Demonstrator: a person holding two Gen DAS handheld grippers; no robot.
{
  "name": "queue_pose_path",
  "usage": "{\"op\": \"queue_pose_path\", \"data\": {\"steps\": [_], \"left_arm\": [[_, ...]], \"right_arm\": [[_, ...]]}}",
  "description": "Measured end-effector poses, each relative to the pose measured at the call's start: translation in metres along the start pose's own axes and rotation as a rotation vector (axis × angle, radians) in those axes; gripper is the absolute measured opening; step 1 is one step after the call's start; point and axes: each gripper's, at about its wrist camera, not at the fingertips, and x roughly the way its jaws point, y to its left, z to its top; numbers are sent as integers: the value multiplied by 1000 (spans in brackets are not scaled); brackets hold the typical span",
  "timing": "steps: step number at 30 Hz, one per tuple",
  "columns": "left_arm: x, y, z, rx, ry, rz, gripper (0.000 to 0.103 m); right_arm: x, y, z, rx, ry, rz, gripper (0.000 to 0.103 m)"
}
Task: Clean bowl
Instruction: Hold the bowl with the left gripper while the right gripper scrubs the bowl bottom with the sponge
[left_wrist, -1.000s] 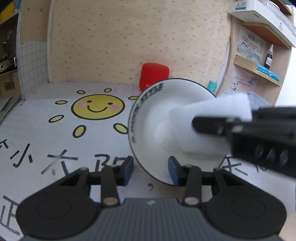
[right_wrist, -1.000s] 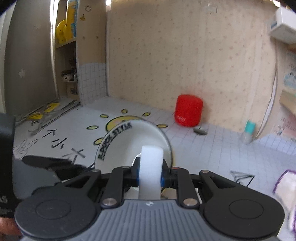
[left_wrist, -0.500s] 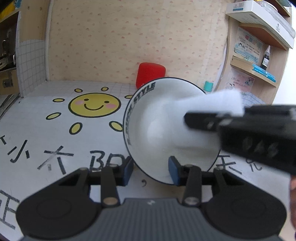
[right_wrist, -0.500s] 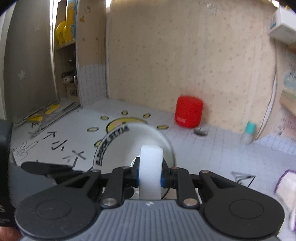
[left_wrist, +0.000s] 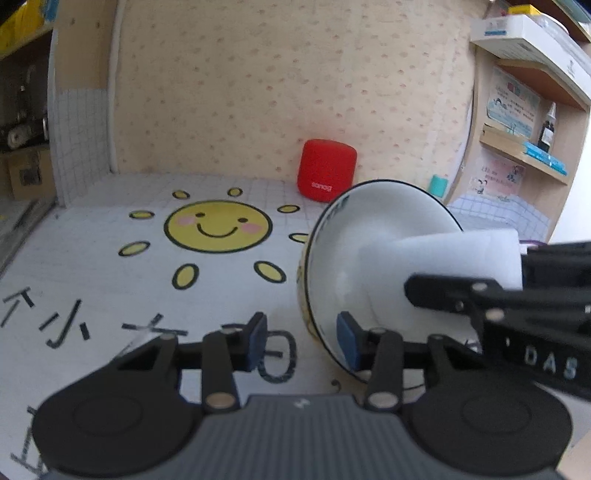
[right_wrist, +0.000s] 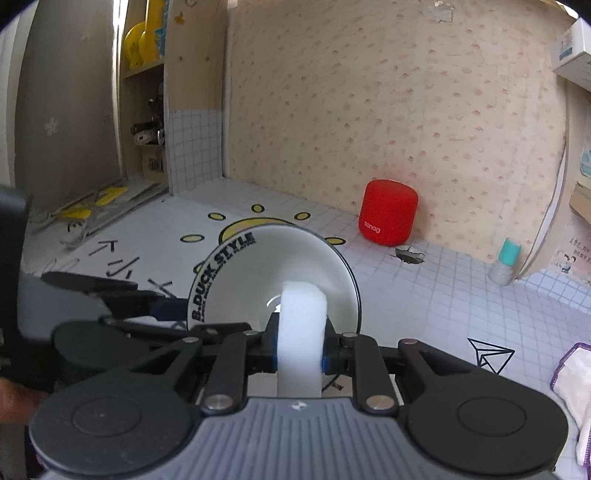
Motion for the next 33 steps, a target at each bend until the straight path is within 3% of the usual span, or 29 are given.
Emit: {"op": "queue_pose_path", "data": {"steps": [9, 18, 24, 33], "left_arm": [[-3, -8, -7, 22, 6, 10, 40], [-7, -11, -11, 22, 5, -3, 40], [-9, -13, -12, 18, 3, 0, 40], [-10, -10, -10, 9, 17, -23, 40]], "right_arm": [[-10, -5, 10, 48, -75, 3, 18], [-1, 1, 1, 31, -10, 46, 18], [-14, -1, 14, 45, -93, 31, 18], [1, 2, 2, 24, -21, 28, 18]]}}
